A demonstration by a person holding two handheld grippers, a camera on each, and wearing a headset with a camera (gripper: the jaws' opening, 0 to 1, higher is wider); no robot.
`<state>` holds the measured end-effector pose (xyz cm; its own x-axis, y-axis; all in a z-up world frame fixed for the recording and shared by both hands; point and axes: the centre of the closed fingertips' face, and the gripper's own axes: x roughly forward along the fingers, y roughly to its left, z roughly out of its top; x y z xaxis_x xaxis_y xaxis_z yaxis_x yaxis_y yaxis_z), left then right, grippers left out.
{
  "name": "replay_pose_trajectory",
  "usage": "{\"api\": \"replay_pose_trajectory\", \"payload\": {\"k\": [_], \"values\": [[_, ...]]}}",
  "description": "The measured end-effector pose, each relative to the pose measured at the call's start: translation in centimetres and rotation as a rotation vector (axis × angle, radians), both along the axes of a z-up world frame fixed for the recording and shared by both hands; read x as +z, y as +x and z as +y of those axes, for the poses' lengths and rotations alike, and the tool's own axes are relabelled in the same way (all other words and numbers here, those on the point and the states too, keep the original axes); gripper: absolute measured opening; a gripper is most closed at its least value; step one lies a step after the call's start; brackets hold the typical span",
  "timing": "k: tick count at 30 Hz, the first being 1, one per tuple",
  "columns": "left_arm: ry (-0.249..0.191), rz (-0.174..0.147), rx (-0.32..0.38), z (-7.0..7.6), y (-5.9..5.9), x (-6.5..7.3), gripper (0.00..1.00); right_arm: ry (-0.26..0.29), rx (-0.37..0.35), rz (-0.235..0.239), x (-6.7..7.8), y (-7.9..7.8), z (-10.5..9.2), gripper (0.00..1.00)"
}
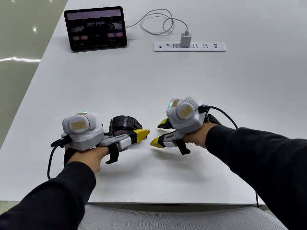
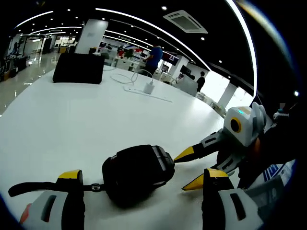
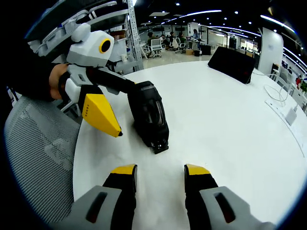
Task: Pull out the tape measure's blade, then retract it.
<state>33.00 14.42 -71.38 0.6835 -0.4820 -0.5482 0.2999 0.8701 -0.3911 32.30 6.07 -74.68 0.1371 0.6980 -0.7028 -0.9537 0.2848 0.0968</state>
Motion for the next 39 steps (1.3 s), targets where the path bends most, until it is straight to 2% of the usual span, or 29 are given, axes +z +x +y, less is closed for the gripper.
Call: {"api": "replay_pose_trajectory", "payload": {"k": [2,3,4,5,7,9,13,16,17,19,23,26,27,30,31,35,39], "values": [[0.022,-0.027,-0.052,0.0,-0.2,0.4,1.0,-0.003,-0.014,-0.004,0.1,-0.3,-1.0,0.36],[0.035,-0.022,-0.061,0.2,-0.4,0.3,1.0,-0.005,-0.022,-0.003,0.1,-0.3,-1.5,0.37],[0.088,-0.02,-0.087,0.8,-0.7,0.0,1.0,-0.002,-0.033,-0.005,0.4,-0.4,-2.1,0.38],[0.114,-0.022,-0.1,1.2,-0.8,-0.2,1.0,0.004,-0.039,-0.012,0.6,-0.4,-2.4,0.39],[0.112,-0.025,-0.117,1.6,-1.3,-0.2,1.0,0.014,-0.054,-0.026,1.4,-0.5,-3.3,0.41],[0.133,-0.032,-0.139,2.2,-1.7,-0.3,1.0,0.031,-0.074,-0.035,1.9,-0.4,-4.0,0.41],[0.141,-0.024,-0.174,3.1,-2.6,-0.3,1.0,0.041,-0.113,-0.041,2.4,-0.3,-6.2,0.43],[0.147,-0.029,-0.191,3.7,-3.1,-0.1,1.0,0.039,-0.142,-0.035,2.7,-0.7,-7.9,0.49],[0.154,-0.024,-0.198,4.0,-3.3,-0.2,1.0,0.036,-0.147,-0.04,2.8,-1.0,-8.6,0.5],[0.209,-0.007,-0.226,4.6,-3.7,-0.6,1.0,-0.007,-0.131,-0.082,2.7,-1.4,-10.3,0.5],[0.216,-0.013,-0.26,4.9,-4.5,0.1,1.0,-0.006,-0.157,-0.075,2.7,-2.7,-12.4,0.53],[0.238,-0.014,-0.278,5.5,-5.0,0.3,0.89,-0.021,-0.176,-0.079,2.4,-3.4,-14.2,0.55],[0.23,-0.015,-0.278,5.7,-5.1,0.4,0.88,-0.019,-0.19,-0.081,2.5,-3.7,-14.8,0.55],[0.203,-0.016,-0.274,6.0,-5.3,0.4,1.0,-0.009,-0.232,-0.087,2.9,-4.0,-16.3,0.58],[0.208,-0.025,-0.278,6.1,-5.4,0.5,1.0,-0.007,-0.243,-0.09,3.0,-4.1,-16.7,0.6],[0.227,-0.02,-0.287,6.8,-6.0,0.4,1.0,0.005,-0.269,-0.11,3.7,-4.7,-18.5,0.64],[0.234,-0.029,-0.267,7.6,-6.4,0.6,1.0,-0.005,-0.306,-0.11,3.8,-5.0,-20.6,0.66]]}}
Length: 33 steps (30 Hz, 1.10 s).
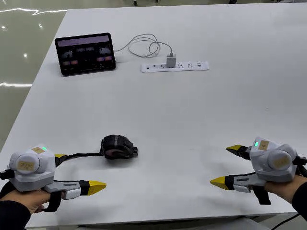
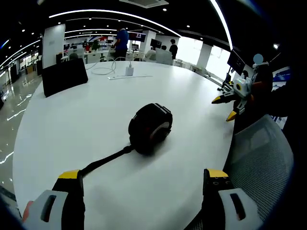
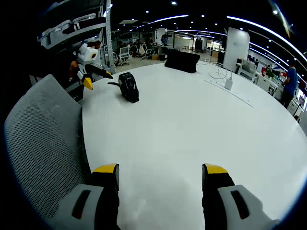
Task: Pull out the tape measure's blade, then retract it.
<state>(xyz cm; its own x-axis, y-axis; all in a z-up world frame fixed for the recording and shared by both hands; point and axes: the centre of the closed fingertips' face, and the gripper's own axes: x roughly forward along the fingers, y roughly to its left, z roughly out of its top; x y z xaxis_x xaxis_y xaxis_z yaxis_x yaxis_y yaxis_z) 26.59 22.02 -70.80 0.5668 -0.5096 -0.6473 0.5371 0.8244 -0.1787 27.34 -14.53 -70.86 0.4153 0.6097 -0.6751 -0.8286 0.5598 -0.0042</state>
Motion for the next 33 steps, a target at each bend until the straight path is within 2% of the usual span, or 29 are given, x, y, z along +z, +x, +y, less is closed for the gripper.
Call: {"api": "replay_pose_trajectory", "payload": {"k": [4,6,11,13,15,17,23,27,30,33], "values": [[0.003,-0.012,0.012,0.4,-0.5,0.1,1.0,-0.004,-0.03,0.01,0.1,-0.3,-1.3,0.69],[0.042,-0.041,-0.022,0.5,-0.8,0.2,1.0,0.007,-0.035,0.011,0.1,-0.7,-1.9,0.76],[0.013,-0.035,-0.017,0.4,-1.7,0.7,1.0,-0.021,-0.038,-0.002,-0.5,-1.6,-3.7,0.8],[-0.001,-0.041,-0.007,0.6,-1.8,0.9,1.0,-0.015,-0.051,0.014,-0.6,-2.4,-3.9,0.83],[0.004,-0.036,-0.001,0.9,-1.9,0.8,1.0,-0.011,-0.055,0.016,-0.5,-2.7,-4.2,0.88],[-0.014,-0.031,0.019,1.2,-2.0,1.0,1.0,-0.009,-0.069,0.012,-0.2,-2.7,-4.6,0.92],[-0.008,-0.018,0.025,1.7,-2.4,1.0,1.0,0.009,-0.11,0.015,0.5,-2.2,-5.9,1.0],[-0.008,-0.018,0.027,1.8,-2.3,1.1,1.0,0.007,-0.105,0.047,0.3,-2.8,-6.3,1.0],[-0.002,-0.022,0.018,1.6,-2.2,1.1,1.0,0.001,-0.11,0.043,0.3,-2.6,-6.7,1.0],[-0.006,-0.014,0.011,1.4,-2.3,1.0,1.0,0.002,-0.117,0.042,0.4,-2.4,-7.0,1.0]]}}
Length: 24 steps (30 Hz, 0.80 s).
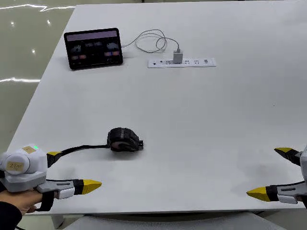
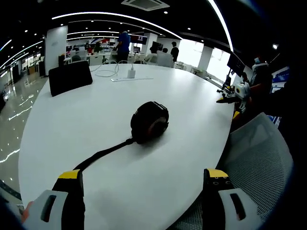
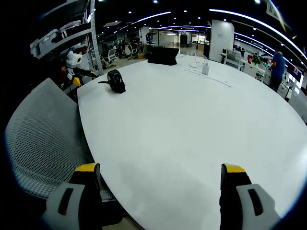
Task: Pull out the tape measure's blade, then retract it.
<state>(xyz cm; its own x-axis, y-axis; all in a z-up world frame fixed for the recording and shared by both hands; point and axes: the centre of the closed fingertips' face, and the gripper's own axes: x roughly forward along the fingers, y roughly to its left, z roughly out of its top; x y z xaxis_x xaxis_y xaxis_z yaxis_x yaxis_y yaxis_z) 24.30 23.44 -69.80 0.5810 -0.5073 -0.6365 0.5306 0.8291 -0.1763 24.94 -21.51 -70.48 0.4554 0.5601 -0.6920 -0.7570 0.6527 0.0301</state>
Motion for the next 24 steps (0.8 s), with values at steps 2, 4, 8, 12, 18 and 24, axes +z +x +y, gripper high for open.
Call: {"api": "replay_pose_trajectory", "payload": {"k": [2,4,8,12,18,24], "values": [[-0.011,0.006,-0.004,-0.3,-0.19,0.0,1.0,0.0,0.004,0.003,-0.05,-0.01,0.02,1.0],[-0.006,0.01,-0.008,-0.33,-0.36,-0.14,1.0,-0.005,0.009,0.003,-0.12,0.0,0.03,1.0],[0.019,0.012,0.006,0.18,-0.33,-0.44,1.0,-0.005,0.008,-0.001,-0.05,0.21,0.12,1.0],[0.018,0.02,0.015,0.26,-0.39,-0.42,1.0,-0.005,0.009,-0.01,0.11,0.47,0.16,1.0],[0.003,0.025,0.009,0.06,-0.29,-0.21,1.0,-0.009,0.015,-0.012,0.12,0.49,0.12,1.0],[0.007,0.021,0.01,0.25,-0.23,-0.11,1.0,-0.009,0.015,-0.011,0.12,0.47,0.04,1.0]]}}
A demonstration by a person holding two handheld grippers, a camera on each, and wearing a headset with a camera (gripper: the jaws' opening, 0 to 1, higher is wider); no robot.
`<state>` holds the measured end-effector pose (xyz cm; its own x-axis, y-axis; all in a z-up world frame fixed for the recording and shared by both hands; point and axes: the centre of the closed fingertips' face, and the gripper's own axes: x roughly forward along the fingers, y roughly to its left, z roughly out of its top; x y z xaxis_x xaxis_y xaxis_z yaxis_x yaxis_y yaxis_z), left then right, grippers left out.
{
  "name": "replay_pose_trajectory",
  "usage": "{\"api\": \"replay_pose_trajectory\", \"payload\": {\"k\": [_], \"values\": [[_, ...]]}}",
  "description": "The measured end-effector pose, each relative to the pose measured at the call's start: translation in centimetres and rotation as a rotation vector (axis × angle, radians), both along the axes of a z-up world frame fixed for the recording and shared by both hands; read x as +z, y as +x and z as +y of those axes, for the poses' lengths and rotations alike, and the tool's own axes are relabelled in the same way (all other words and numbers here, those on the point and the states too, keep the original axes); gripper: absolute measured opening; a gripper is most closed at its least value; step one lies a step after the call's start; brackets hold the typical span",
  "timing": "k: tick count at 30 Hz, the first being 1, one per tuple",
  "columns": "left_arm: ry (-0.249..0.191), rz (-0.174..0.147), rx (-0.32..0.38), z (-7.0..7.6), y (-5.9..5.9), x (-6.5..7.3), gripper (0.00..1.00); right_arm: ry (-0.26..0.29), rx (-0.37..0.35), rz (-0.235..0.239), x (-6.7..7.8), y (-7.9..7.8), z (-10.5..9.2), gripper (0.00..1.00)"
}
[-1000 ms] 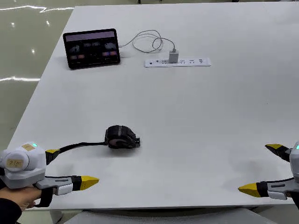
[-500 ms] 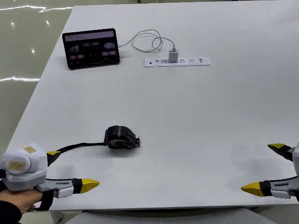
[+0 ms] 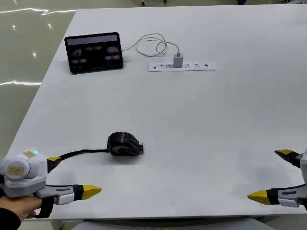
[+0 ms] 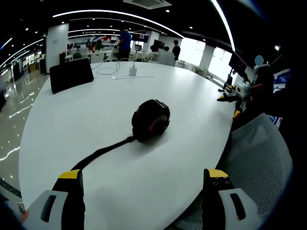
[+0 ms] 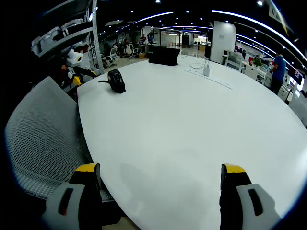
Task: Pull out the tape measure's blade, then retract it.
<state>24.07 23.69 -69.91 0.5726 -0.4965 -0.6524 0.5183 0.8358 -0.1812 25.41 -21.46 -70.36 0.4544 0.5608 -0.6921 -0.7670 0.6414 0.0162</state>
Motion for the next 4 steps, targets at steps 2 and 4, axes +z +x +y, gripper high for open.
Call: {"api": "replay_pose_trajectory", "payload": {"k": [2,4], "values": [[0.001,-0.001,0.0,0.08,-0.02,-0.02,1.0,-0.002,0.003,0.002,-0.07,-0.03,0.05,1.0],[0.01,-0.009,0.004,0.28,0.09,0.06,1.0,-0.001,0.008,0.005,-0.07,-0.1,0.26,1.0]]}}
